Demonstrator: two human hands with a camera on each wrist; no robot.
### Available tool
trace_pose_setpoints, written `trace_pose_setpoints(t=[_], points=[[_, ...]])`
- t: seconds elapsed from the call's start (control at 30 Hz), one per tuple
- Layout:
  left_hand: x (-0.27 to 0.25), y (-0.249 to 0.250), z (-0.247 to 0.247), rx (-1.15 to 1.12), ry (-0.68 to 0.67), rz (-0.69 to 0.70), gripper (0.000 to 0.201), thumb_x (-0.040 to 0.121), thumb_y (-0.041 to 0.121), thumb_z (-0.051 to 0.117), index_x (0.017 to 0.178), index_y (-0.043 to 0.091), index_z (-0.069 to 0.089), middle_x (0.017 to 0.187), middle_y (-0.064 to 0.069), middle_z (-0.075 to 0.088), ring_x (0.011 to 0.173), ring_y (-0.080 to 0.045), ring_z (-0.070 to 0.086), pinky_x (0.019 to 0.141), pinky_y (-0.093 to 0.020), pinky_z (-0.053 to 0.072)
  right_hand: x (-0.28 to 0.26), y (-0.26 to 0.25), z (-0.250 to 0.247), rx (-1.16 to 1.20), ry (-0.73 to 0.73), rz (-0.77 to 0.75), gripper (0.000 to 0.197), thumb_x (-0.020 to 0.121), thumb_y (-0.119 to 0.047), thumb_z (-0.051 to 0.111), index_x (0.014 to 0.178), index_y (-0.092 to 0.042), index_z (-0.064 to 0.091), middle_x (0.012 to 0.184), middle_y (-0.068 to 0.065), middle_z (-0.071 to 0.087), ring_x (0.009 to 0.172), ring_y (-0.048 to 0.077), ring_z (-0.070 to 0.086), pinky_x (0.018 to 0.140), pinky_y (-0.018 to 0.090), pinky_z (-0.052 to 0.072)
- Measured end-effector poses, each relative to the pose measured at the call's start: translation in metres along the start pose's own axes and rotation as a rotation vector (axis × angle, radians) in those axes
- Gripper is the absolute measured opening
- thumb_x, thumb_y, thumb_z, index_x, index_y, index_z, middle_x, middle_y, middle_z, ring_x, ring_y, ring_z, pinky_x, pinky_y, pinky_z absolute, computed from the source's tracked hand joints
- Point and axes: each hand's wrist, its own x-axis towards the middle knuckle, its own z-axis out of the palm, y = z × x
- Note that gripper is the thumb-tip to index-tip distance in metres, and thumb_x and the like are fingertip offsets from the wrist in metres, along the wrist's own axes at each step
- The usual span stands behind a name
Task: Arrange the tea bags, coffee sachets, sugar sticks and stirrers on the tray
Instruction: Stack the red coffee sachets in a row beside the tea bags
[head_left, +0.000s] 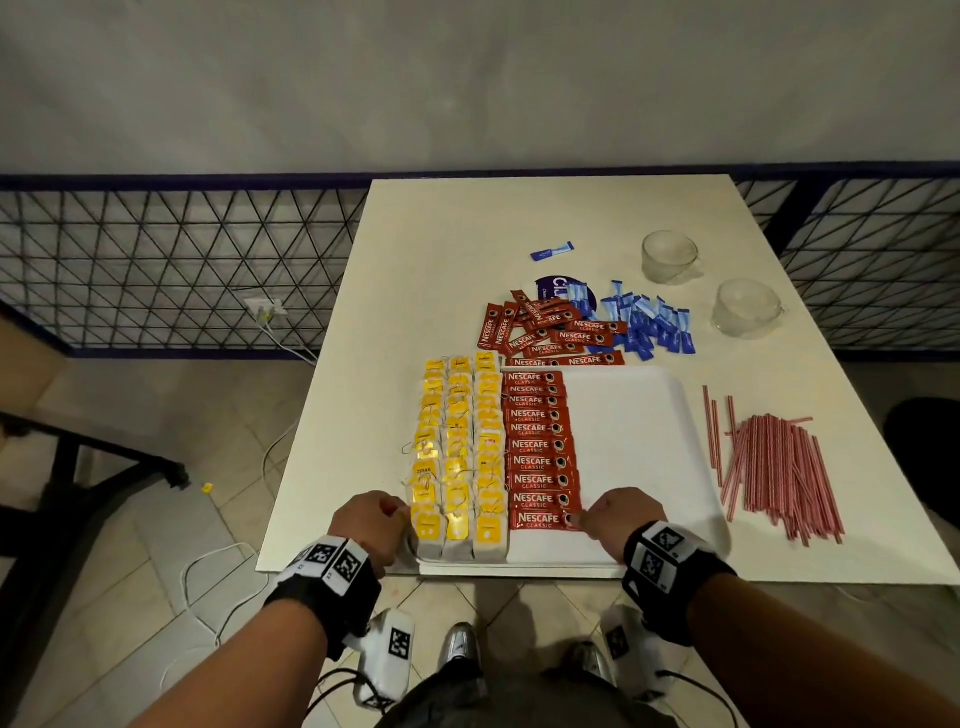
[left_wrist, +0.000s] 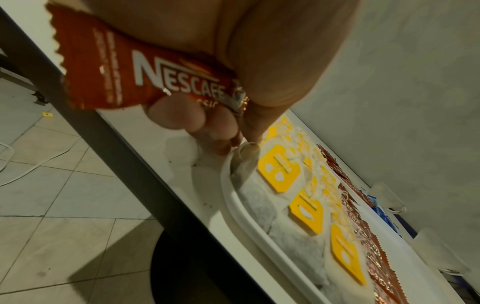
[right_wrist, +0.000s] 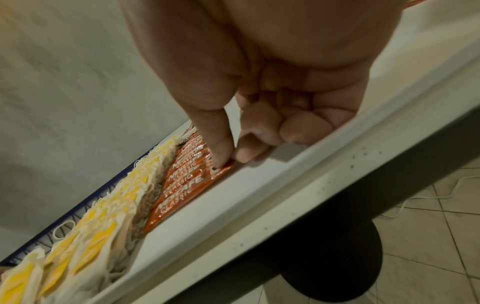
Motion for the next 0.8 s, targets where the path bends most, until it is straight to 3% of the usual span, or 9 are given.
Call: trace_pose_setpoints(t=[0.3, 0.4, 0.5, 0.6, 0.73, 0.8], points=[[0.002, -0.001, 0.001, -0.034, 0.022, 0.006, 0.020, 0.091, 0.029, 0.057, 0.073, 0.023, 0.062, 0.074, -0.003, 0.066, 0.071, -0.028, 0.067, 0.073, -0.038, 0.059, -0.004, 0.001, -0.003, -0.043, 0.025, -0.037, 0.051, 0.084, -0.062, 0.057, 0.093, -0.014, 0.068, 0.093, 0.000, 0.070, 0.087, 0.016, 0.065, 0.084, 0.031, 0.053], [0.000, 0.000, -0.003, -0.059, 0.033, -0.008, 0.021, 0.090, 0.024, 0.054, 0.073, 0.019, 0.065, 0.067, -0.004, 0.065, 0.063, -0.029, 0.066, 0.061, -0.035, 0.058, -0.008, 0.002, -0.006, -0.014, 0.033, -0.053, 0.051, 0.084, -0.061, 0.056, 0.094, -0.012, 0.066, 0.093, 0.001, 0.068, 0.088, 0.017, 0.064, 0.085, 0.031, 0.052], [-0.007, 0.007, -0.016, -0.170, 0.082, -0.063, 0.018, 0.088, 0.023, 0.051, 0.084, 0.013, 0.066, 0.065, -0.011, 0.064, 0.049, -0.028, 0.057, 0.044, -0.028, 0.047, -0.011, 0.005, -0.013, 0.042, 0.068, -0.078, 0.045, 0.087, -0.059, 0.052, 0.084, -0.016, 0.061, 0.089, -0.001, 0.066, 0.086, 0.018, 0.062, 0.084, 0.033, 0.051], [-0.017, 0.023, -0.030, -0.348, 0.099, -0.089, 0.015, 0.091, 0.019, 0.042, 0.097, 0.012, 0.054, 0.073, -0.020, 0.063, 0.049, -0.026, 0.052, 0.044, -0.022, 0.035, -0.012, 0.002, -0.019, 0.225, 0.163, -0.176, 0.032, 0.085, -0.057, 0.055, 0.076, -0.026, 0.056, 0.080, -0.010, 0.063, 0.081, 0.015, 0.060, 0.081, 0.033, 0.051], [-0.033, 0.067, -0.030, -0.307, -0.147, 0.211, 0.020, 0.098, 0.013, 0.040, 0.117, 0.018, 0.038, 0.080, -0.011, 0.061, 0.046, -0.023, 0.053, 0.039, -0.023, 0.037, -0.026, -0.029, -0.030, 0.478, 0.086, -0.450, 0.027, 0.073, -0.062, 0.061, 0.083, -0.037, 0.065, 0.086, -0.013, 0.068, 0.081, 0.007, 0.064, 0.074, 0.031, 0.053], [-0.042, 0.090, -0.022, -0.240, -0.287, 0.344, 0.032, 0.095, 0.008, 0.045, 0.121, 0.023, 0.033, 0.093, -0.009, 0.061, 0.053, -0.026, 0.058, 0.044, -0.029, 0.042, -0.038, -0.048, -0.032, 0.556, 0.001, -0.594, 0.015, 0.079, -0.046, 0.069, 0.089, -0.035, 0.068, 0.091, -0.008, 0.069, 0.082, 0.007, 0.065, 0.078, 0.032, 0.054]])
